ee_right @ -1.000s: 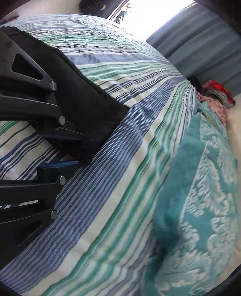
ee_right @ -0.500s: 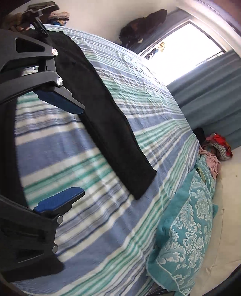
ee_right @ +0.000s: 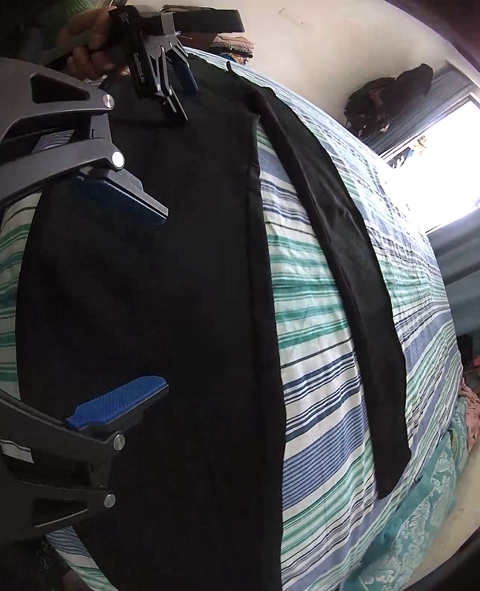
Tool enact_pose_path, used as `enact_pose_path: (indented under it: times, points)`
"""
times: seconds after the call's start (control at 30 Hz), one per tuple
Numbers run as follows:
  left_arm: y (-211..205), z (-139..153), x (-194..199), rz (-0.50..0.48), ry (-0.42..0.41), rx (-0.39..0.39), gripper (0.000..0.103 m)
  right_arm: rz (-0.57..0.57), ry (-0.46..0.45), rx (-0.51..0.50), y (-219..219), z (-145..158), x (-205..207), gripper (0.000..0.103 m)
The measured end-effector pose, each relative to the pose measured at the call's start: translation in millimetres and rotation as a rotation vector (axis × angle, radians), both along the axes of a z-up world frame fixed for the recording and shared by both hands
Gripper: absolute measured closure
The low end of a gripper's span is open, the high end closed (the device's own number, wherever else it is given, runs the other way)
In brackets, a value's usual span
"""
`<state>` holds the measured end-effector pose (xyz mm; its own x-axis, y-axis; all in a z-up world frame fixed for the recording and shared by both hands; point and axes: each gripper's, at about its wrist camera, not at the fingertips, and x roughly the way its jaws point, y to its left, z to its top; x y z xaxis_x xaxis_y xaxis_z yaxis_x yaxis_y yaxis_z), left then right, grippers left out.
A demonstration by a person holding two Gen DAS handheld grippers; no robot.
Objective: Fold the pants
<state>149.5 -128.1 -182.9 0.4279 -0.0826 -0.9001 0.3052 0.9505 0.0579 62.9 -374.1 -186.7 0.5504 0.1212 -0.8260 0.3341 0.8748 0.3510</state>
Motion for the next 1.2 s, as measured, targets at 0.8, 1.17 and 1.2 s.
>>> enact_pose_path:
  times: [0.8,1.17,1.2]
  points:
    - [102,-7,-10,0.238,-0.062,-0.032,0.0,0.02,0.002,-0.145,18,4,-4,0.019]
    - [107,-6,-4,0.228,-0.053,-0.044,0.0,-0.576,-0.056,-0.002,-115,1,-96,0.019]
    - [108,-4,-4,0.227,-0.044,-0.051,0.0,-0.579,-0.063,-0.011,-114,4,-96,0.019]
